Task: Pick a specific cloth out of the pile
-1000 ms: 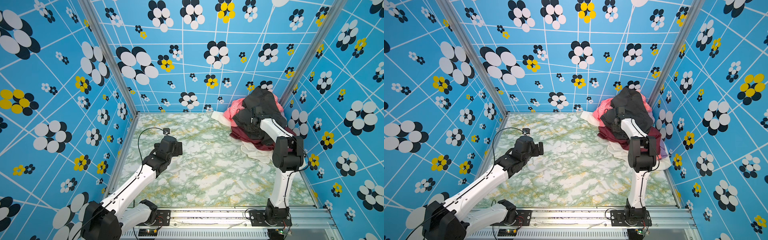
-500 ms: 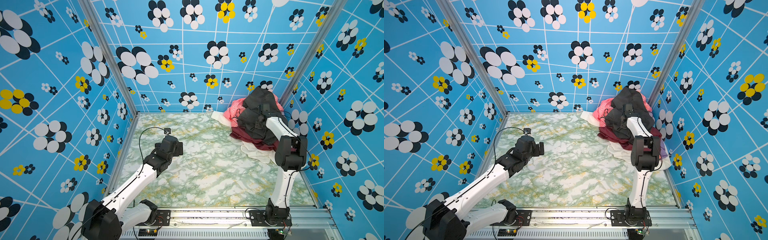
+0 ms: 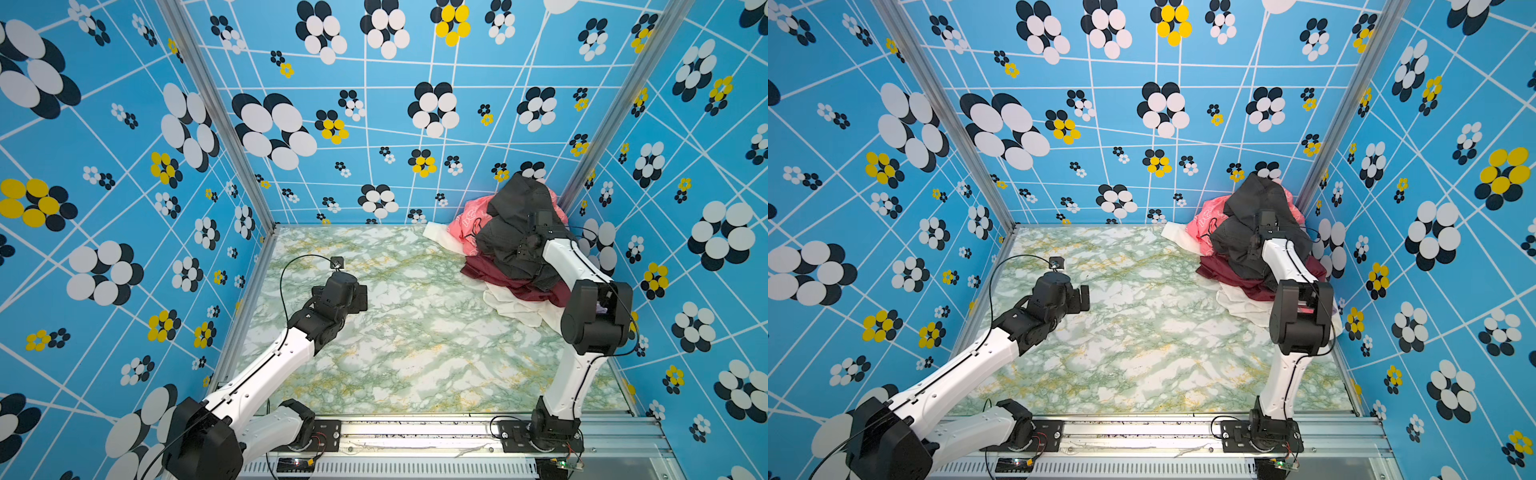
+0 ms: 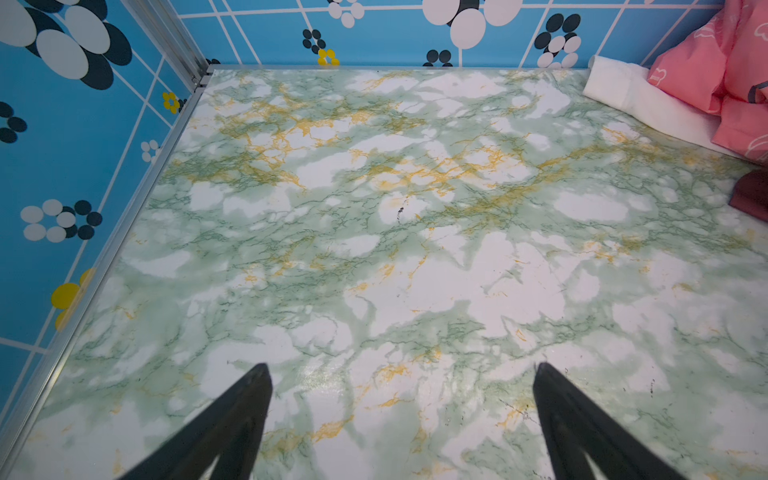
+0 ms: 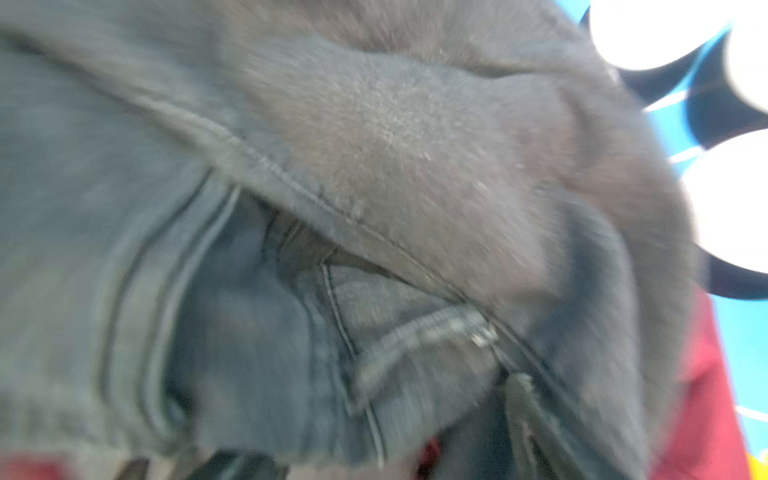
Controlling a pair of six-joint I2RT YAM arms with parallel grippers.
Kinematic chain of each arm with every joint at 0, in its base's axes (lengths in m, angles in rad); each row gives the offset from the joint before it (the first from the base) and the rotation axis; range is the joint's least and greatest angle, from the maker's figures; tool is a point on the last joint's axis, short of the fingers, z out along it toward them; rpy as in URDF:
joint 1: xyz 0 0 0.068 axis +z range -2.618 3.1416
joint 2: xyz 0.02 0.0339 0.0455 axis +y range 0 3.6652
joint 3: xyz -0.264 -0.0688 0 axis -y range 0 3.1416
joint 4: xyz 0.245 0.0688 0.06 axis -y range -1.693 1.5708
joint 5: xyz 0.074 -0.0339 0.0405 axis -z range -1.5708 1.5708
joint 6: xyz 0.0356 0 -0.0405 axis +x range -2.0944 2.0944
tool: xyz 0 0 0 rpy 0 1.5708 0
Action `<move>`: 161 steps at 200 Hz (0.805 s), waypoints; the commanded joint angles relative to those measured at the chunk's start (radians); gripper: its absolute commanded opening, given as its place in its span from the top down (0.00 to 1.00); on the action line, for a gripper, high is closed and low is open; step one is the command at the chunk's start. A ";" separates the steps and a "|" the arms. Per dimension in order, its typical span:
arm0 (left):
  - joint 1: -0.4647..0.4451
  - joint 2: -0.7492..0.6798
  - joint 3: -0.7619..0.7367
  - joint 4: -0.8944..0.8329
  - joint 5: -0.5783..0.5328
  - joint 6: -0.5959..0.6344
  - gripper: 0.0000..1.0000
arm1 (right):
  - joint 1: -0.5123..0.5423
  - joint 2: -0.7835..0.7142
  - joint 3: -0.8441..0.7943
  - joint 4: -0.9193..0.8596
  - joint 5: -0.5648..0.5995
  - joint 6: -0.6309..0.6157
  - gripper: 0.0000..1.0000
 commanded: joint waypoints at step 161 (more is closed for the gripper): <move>-0.010 -0.094 -0.018 -0.008 -0.008 -0.006 0.01 | 0.331 0.047 0.011 -0.077 -0.121 -0.038 0.15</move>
